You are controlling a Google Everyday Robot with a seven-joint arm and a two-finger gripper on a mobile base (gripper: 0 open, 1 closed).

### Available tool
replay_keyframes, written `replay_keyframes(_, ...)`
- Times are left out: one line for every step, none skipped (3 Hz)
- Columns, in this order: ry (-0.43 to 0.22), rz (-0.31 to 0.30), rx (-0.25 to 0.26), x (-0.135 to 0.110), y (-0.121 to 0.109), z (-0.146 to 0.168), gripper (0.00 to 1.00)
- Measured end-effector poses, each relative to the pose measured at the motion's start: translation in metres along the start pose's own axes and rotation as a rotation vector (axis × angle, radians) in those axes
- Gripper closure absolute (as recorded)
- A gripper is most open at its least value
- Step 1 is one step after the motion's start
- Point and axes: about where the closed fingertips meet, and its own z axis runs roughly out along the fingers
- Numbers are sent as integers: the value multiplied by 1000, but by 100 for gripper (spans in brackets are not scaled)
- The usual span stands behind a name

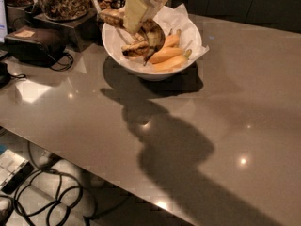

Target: Pick banana from white bowl

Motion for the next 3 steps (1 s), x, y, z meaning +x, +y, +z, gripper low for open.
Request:
replay_keyframes(8,-42,-40,-8,13,7,100)
replay_keyframes(18,-70,-70,-10,24,12,100)
replay_keyframes(18,-70,-70,-10,24,12,100)
